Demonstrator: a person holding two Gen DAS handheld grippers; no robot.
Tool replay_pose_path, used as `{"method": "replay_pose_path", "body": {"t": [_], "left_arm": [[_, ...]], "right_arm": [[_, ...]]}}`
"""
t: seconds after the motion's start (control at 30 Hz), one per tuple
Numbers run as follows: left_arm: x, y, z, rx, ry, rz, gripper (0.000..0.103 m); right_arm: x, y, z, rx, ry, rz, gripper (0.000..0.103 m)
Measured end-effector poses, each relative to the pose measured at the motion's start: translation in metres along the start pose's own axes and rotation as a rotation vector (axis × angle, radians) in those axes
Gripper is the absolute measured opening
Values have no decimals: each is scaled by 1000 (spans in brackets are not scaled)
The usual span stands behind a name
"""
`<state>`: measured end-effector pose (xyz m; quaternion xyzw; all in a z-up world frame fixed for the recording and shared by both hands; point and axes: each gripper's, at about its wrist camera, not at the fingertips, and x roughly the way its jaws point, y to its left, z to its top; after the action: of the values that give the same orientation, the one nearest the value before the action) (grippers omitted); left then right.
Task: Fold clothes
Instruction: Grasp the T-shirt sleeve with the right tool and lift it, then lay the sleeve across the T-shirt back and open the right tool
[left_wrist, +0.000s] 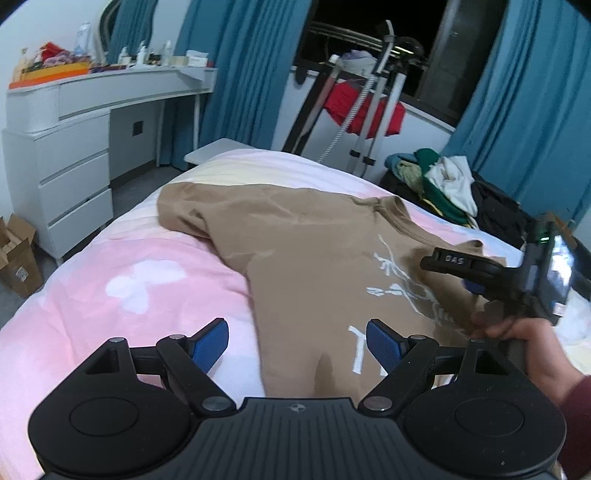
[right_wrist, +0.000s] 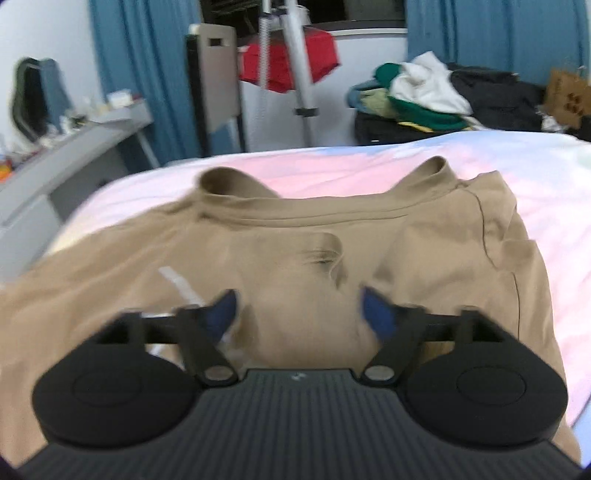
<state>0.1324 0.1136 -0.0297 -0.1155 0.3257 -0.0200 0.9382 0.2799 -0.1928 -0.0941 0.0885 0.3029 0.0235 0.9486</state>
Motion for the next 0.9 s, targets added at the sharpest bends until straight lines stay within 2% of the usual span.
{"method": "replay_pose_path", "body": {"t": [0.07,0.17,0.33,0.47,0.53,0.63,0.73,0.9], "left_arm": [[0,-5,-2,16,-2,-8,83],[-4,-12,-4,44,-6,-30,83],[-11,-27,-11,108,-20,-65,83],[-9,-39,-18,150,-11,-87,83],[-7,-44,-20,159,0,-103,83],[-4,-57,-21,195,1,-133,83],[9,-76,-12,244,-4,-137,82],[54,-124,6,263,16,-163,76]], "right_arm": [[-25,1,-3,1,-14,43,82],[-83,-4,-18,6,-46,78,82],[-181,-21,-57,3,-21,49,82],[-242,-37,-91,55,-18,21,82],[-263,-48,-104,130,-37,19,82],[-275,-61,-110,215,-74,35,82],[-269,-70,-107,232,-97,39,82],[-251,-88,-107,261,-119,-41,82]]}}
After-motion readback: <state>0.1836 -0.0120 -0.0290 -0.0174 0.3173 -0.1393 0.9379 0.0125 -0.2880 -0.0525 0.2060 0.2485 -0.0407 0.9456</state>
